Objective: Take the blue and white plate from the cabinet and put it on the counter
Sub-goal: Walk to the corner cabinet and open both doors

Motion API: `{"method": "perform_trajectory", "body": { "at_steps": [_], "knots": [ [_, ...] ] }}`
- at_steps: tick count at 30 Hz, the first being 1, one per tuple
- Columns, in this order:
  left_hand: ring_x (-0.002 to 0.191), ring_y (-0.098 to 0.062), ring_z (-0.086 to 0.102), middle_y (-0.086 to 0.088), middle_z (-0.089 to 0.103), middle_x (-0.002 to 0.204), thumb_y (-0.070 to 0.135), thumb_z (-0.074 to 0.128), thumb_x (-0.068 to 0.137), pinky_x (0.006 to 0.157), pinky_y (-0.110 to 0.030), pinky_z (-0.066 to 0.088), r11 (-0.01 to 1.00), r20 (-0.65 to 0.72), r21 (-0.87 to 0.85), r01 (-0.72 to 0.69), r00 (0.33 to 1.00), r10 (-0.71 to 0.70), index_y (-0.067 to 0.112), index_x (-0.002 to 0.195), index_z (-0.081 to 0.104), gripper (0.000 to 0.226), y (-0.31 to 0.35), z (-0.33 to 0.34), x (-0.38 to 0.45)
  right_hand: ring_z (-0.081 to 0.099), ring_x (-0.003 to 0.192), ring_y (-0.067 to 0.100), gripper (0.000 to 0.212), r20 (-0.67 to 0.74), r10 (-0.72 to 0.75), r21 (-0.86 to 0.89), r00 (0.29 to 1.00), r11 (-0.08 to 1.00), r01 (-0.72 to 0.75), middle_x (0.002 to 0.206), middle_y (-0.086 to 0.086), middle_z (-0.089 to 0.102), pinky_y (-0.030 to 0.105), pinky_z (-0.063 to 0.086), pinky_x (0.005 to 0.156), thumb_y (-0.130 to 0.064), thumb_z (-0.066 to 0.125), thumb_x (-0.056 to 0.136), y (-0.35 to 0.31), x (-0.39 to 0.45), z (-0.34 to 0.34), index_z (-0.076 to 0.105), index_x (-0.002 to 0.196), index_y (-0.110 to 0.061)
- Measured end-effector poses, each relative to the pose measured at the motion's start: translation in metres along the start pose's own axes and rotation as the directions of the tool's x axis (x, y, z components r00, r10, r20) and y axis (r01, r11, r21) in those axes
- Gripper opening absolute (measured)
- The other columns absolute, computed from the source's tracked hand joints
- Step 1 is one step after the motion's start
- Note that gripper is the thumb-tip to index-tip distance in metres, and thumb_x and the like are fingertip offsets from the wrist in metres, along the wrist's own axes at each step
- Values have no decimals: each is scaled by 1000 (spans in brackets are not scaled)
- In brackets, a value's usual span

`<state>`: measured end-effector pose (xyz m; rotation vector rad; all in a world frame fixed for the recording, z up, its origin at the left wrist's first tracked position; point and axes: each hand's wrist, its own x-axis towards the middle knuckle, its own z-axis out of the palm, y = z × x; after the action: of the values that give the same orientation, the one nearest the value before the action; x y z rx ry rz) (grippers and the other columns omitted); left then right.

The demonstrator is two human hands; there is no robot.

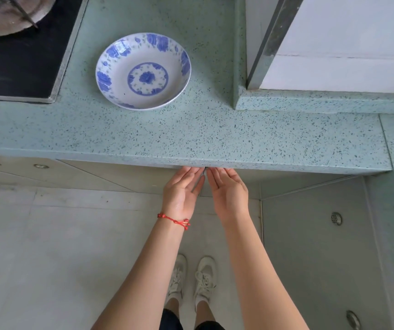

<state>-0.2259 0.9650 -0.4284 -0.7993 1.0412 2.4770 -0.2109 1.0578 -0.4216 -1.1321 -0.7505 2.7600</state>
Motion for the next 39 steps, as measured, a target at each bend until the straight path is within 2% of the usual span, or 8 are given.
{"method": "perform_trajectory", "body": {
  "at_steps": [5, 8, 15, 19, 27, 31, 35, 39],
  "knots": [
    [75, -13, 71, 0, 75, 70, -4, 43, 88, 70, -23, 57, 1000, -21, -11, 13, 1000, -14, 11, 82, 56, 21, -8, -14, -19, 68, 82, 23, 16, -43, -13, -45, 999, 999, 11, 79, 11, 69, 28, 57, 80, 8, 47, 88, 5, -13, -11, 58, 88, -3],
    [67, -13, 70, -1, 72, 62, -6, 45, 87, 62, -19, 57, 1000, -93, -5, 14, 996, -14, 10, 76, 55, 22, -13, -24, -33, 68, 67, 17, 21, -94, -27, -54, 995, 998, 22, 64, 5, 69, 24, 59, 67, 10, 51, 85, 10, -27, -24, 57, 76, -7],
    [55, -5, 66, 4, 69, 52, -3, 56, 82, 51, -13, 51, 981, -227, 184, -54, 969, 96, 11, 74, 59, 17, -24, -52, -63, 61, 56, 7, 20, -166, -94, -261, 982, 964, 48, 54, -6, 63, 15, 51, 56, -2, 63, 81, 16, -61, -64, 54, 68, -13],
    [52, 0, 63, 8, 69, 50, -1, 60, 80, 47, -10, 47, 955, -257, 282, -88, 952, 164, 12, 71, 62, 16, -29, -62, -75, 54, 54, 8, 23, -191, -139, -366, 972, 929, 61, 53, -5, 57, 17, 46, 57, -5, 68, 77, 15, -75, -82, 50, 68, -14],
    [49, -1, 62, 7, 67, 45, -5, 61, 78, 44, -9, 41, 918, -252, 380, -116, 942, 224, 10, 67, 60, 19, -27, -89, -103, 42, 49, 12, 24, -169, -179, -457, 969, 886, 84, 47, -5, 52, 18, 41, 55, -2, 68, 77, 6, -106, -116, 51, 63, -13],
    [48, -2, 62, 5, 67, 45, -8, 60, 77, 43, -9, 39, 905, -227, 407, -121, 947, 229, 8, 68, 60, 19, -23, -110, -118, 42, 45, 8, 20, -159, -239, -524, 958, 843, 123, 48, -4, 46, 14, 46, 52, -4, 67, 78, 2, -124, -136, 54, 65, -12],
    [47, -3, 62, 4, 67, 44, -10, 60, 76, 41, -9, 38, 889, -197, 437, -134, 951, 240, 7, 69, 59, 19, -16, -130, -130, 42, 46, 6, 15, -154, -317, -600, 936, 783, 166, 46, -10, 52, 12, 43, 52, -8, 66, 80, 0, -138, -154, 57, 68, -12],
    [46, -4, 62, 4, 66, 44, -11, 60, 75, 40, -10, 37, 876, -186, 463, -134, 952, 245, 8, 68, 59, 21, -8, -150, -145, 44, 51, 7, 22, -173, -354, -586, 919, 787, 192, 45, -12, 55, 10, 43, 51, -8, 66, 79, -3, -150, -170, 60, 60, -18]
  ]
}}
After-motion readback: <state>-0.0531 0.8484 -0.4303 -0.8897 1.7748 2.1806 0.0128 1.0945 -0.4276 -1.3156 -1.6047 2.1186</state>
